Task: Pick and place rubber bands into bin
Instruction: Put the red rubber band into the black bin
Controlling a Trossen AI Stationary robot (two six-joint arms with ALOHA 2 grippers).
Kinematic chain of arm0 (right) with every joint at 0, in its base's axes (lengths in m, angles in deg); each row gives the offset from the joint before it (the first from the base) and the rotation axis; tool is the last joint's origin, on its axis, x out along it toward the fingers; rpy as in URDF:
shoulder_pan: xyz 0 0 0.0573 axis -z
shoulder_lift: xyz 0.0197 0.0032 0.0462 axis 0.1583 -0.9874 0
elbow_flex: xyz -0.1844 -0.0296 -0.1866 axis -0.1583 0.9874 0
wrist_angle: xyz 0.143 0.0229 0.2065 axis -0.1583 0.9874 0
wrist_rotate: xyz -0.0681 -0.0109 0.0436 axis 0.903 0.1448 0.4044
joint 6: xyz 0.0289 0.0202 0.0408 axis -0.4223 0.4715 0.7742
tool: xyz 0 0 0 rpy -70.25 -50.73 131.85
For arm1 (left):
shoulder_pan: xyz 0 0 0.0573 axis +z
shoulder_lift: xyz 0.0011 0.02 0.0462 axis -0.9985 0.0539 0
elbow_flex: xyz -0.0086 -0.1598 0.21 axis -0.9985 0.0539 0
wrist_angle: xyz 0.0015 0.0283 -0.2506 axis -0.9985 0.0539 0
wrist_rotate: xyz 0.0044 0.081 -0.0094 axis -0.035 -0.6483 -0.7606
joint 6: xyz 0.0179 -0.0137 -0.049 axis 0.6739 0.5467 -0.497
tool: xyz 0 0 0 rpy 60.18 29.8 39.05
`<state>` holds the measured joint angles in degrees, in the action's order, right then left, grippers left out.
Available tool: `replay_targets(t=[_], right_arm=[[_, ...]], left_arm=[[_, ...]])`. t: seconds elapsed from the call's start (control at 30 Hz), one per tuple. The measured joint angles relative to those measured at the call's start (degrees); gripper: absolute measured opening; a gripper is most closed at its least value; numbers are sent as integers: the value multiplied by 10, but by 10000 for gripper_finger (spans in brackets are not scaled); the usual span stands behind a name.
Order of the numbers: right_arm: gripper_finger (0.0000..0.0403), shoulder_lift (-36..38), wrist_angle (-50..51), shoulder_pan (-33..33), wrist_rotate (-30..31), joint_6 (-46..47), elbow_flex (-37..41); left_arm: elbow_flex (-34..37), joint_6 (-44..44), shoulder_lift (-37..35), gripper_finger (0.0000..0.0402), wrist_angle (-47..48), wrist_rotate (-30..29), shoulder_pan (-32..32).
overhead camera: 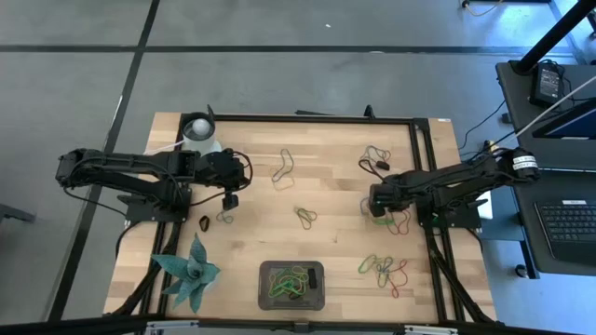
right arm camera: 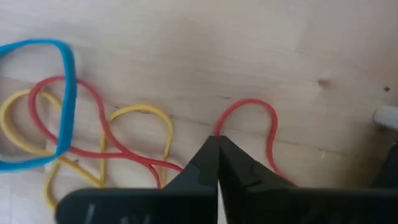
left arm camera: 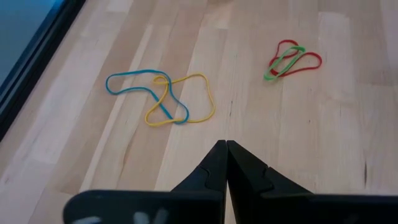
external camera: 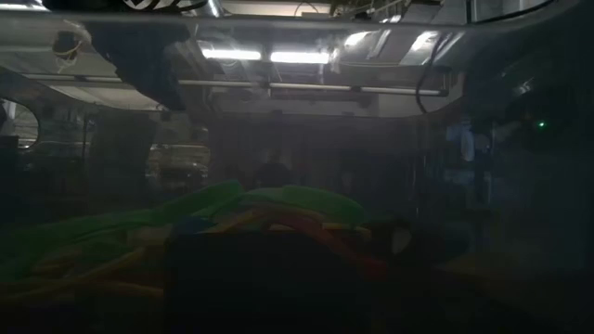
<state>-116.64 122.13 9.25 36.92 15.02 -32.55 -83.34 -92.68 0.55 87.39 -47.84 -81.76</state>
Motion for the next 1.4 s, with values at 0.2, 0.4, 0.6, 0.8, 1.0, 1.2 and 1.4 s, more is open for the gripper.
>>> replay_targets(t=[0.2, 0.4, 0.6, 0.8, 1.0, 1.2, 1.4], right_arm=[[1, 36, 79, 0, 27, -55, -73], [1, 66, 130, 0, 43, -138, -171], [1, 78, 169, -5, 88, -208, -279], [0, 79, 168, -38, 140, -257, -362], [0, 79, 81, -88, 152, -284, -386], [0, 47, -36, -153, 156, -268, -383], [0, -47, -105, -213, 198, -229, -414]], left_arm=[[0, -1, 0, 3, 0, 0, 0], [0, -43, 0, 3, 0, 0, -2], [0, -60, 0, 3, 0, 0, -2], [0, -61, 0, 3, 0, 0, -2], [0, -90, 0, 3, 0, 10, -2], [0, -90, 0, 3, 0, 10, -2], [0, -90, 0, 3, 1, 11, -2]])
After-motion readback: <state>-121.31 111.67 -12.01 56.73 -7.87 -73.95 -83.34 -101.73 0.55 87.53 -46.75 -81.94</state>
